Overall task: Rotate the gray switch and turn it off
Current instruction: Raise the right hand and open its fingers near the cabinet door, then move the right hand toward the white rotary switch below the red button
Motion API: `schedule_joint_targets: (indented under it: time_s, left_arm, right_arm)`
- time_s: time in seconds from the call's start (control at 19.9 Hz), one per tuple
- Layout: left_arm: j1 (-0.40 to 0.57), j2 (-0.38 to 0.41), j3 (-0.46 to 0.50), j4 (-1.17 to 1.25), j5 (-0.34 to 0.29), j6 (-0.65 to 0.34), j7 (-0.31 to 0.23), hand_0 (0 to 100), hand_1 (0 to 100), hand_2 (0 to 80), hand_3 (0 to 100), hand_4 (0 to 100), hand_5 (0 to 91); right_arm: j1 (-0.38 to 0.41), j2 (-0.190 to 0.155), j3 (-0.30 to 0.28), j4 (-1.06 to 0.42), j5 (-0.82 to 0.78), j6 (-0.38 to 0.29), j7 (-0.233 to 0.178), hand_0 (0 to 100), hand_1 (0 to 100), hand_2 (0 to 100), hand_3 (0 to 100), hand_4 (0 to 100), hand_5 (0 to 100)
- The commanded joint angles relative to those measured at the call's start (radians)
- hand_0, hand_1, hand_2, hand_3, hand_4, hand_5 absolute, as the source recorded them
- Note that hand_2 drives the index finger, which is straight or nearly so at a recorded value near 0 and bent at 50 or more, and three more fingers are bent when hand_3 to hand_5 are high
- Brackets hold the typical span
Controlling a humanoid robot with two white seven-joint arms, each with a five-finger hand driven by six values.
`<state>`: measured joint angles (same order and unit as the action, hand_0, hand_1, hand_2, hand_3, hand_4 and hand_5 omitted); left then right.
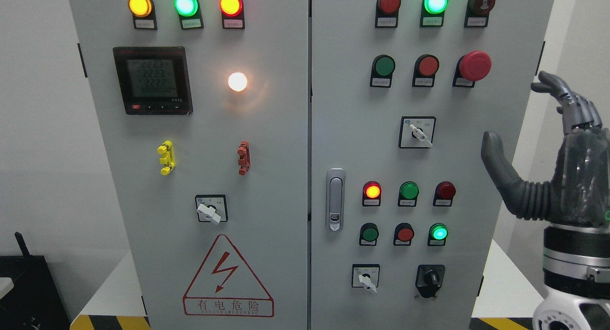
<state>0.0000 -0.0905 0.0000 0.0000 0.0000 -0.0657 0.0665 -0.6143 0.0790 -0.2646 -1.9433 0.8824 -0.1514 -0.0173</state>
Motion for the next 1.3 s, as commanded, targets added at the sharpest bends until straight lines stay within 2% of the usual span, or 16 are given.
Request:
schedule_joint_targets:
  time_s: [0.0, 0.1, 0.4, 0.5, 0.7, 0.85, 1.05, 1.25]
  left_arm:
    - [-0.009, 0.0, 0.008, -0.026, 0.02, 0.0, 0.0, 12, 39, 0.0, 0, 0, 0.0]
    - [-0.009, 0.0, 0.008, -0.026, 0.02, 0.0, 0.0, 12, 39, 0.0, 0, 0, 0.0]
    - [-0.009, 0.0, 0.008, -0.026, 0.02, 0.0, 0.0, 12, 39, 0.0, 0, 0, 0.0]
    - [-0.009, 0.0, 0.008, -0.026, 0.018, 0.0, 0.0, 12, 39, 0.0, 0, 0, 0.0]
    - [-0.009, 0.0, 0.008, -0.026, 0.02, 0.0, 0.0, 12, 39, 0.0, 0, 0, 0.0]
    - [-0.009, 0.0, 0.008, -0.026, 0.018, 0.0, 0.0, 12, 39, 0.0, 0, 0, 0.0]
    - [-0.009, 0.0, 0.008, -0.026, 0.02, 0.0, 0.0, 12, 39, 0.0, 0, 0, 0.0]
    - [-0.009, 0.0, 0.008, -0.026, 0.02, 0.0, 0.0, 12, 39, 0.0, 0, 0, 0.0]
  right_arm:
    - [0.008, 0.007, 0.005, 0.001, -0.048, 0.029, 0.011, 12, 38, 40, 78, 82, 100]
    - [0.011, 0.01, 0.013, 0.001, -0.06, 0.041, 0.013, 11, 39, 45, 87, 87, 100]
    - [0.028, 0.019, 0.047, 0.0, -0.074, 0.082, 0.036, 9, 42, 51, 97, 93, 100]
    - [0.04, 0.021, 0.064, 0.0, -0.074, 0.092, 0.036, 9, 42, 52, 98, 94, 100]
    - [0.048, 0.022, 0.114, 0.0, -0.074, 0.174, 0.034, 7, 44, 52, 98, 95, 100]
    - [0.05, 0.041, 0.139, 0.009, -0.074, 0.2, 0.034, 7, 44, 53, 99, 95, 100]
    - [0.05, 0.041, 0.174, 0.015, -0.074, 0.26, 0.03, 7, 44, 54, 99, 95, 100]
    - [0.051, 0.044, 0.196, 0.018, -0.072, 0.276, 0.026, 6, 45, 55, 99, 95, 100]
